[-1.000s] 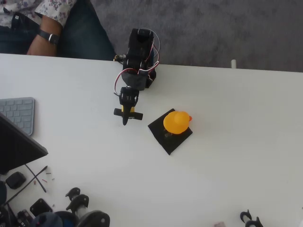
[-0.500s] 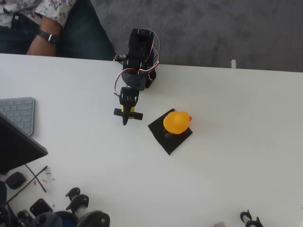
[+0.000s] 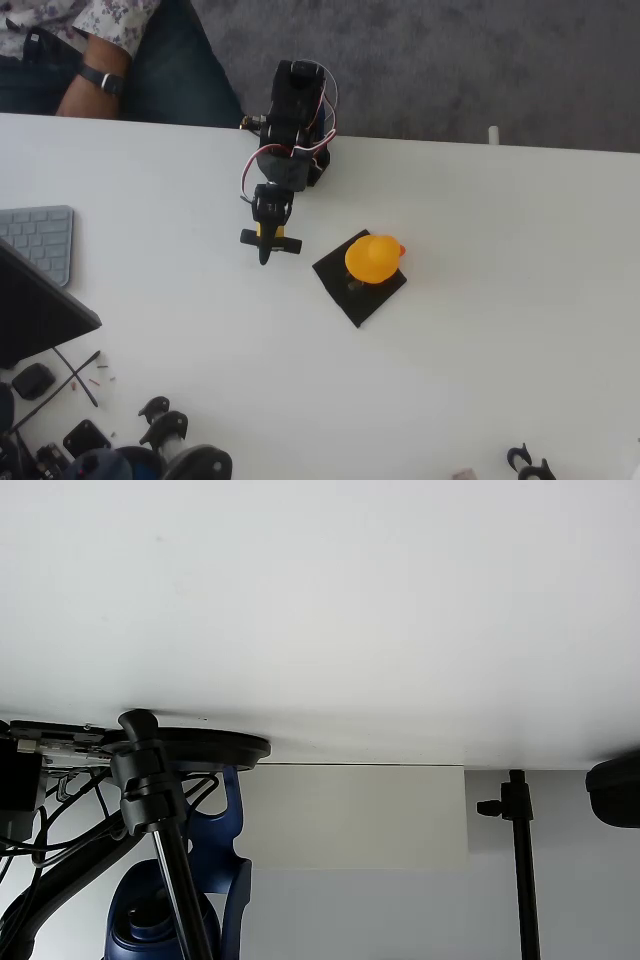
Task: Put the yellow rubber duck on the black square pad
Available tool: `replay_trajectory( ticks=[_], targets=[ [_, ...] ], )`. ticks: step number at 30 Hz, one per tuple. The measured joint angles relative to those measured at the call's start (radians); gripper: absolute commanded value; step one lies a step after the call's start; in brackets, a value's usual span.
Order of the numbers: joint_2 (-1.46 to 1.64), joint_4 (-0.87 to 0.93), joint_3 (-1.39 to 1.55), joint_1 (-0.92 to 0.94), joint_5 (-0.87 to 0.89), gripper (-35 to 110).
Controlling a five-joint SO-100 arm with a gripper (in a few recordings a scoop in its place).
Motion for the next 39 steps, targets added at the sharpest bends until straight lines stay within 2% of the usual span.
replay_trajectory(
  ticks=[39],
  targets=[
    [0.000, 0.000, 0.000, 0.000, 0.000, -1]
  ],
)
